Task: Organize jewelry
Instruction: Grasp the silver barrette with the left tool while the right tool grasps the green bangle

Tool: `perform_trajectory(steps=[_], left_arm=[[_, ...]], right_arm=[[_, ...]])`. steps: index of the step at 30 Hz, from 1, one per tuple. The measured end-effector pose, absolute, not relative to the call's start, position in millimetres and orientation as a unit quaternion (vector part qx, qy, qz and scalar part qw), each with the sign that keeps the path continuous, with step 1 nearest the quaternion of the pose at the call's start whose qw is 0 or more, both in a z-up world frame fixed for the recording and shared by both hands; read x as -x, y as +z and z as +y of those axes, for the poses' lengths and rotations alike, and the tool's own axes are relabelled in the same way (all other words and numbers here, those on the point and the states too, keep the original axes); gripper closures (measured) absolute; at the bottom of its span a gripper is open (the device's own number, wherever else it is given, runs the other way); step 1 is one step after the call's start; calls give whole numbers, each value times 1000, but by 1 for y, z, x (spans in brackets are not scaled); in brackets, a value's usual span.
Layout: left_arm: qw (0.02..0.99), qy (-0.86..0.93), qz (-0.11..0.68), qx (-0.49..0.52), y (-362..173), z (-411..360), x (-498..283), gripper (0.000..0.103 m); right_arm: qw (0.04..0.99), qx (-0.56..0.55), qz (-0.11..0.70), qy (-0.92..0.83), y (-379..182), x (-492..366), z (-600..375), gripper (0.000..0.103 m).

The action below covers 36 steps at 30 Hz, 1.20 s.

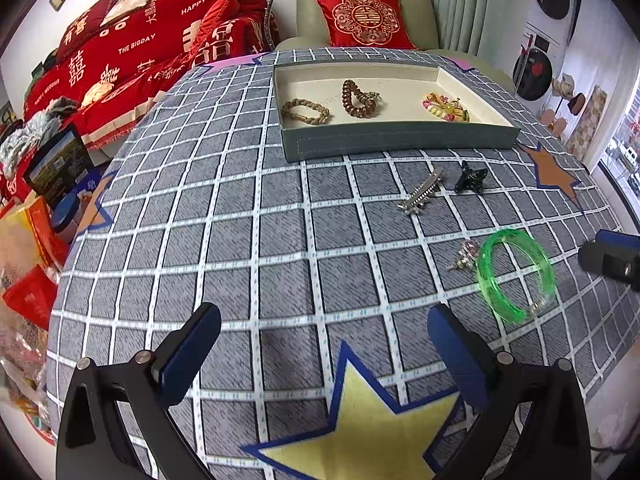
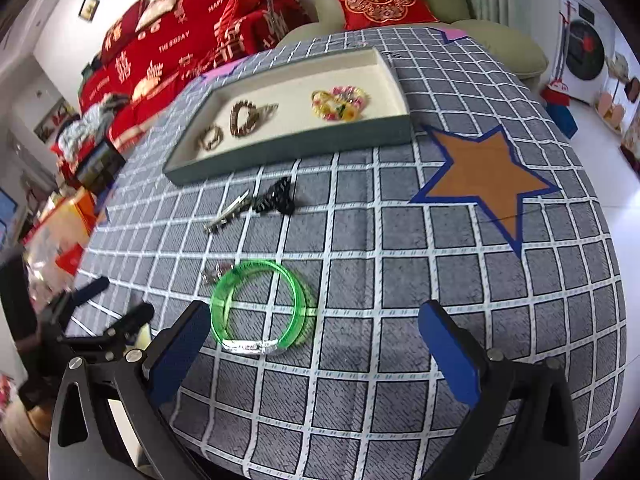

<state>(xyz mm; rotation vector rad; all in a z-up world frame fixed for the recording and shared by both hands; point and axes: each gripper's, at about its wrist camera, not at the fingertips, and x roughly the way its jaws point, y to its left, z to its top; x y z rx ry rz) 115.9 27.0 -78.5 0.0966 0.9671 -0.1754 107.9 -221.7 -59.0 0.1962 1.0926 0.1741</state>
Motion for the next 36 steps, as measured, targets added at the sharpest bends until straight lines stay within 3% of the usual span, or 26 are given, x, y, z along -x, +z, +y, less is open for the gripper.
perform_trajectory(steps=[18, 21, 26, 31, 35, 36], left_arm=[[878, -125, 448, -108, -80, -15, -169, 0], [878, -128, 448, -108, -81, -19, -178, 0], [877, -137, 446, -120, -83, -29, -188, 0], [873, -146, 448, -126, -87, -39, -196, 0], [871, -151, 450, -127, -89, -45, -199, 0], [870, -152, 451, -130, -89, -47, -200, 6]], right_arm=[[844, -12, 531, 73, -70, -111, -191, 1], [843, -4, 533, 73, -73, -113, -188, 8], [838, -4, 540, 73, -79, -116, -186, 10], [833, 0, 549, 71, -87, -119, -185, 24], [833, 7, 549, 69, -89, -120, -185, 25], [833, 9, 549, 69, -89, -120, -184, 25]])
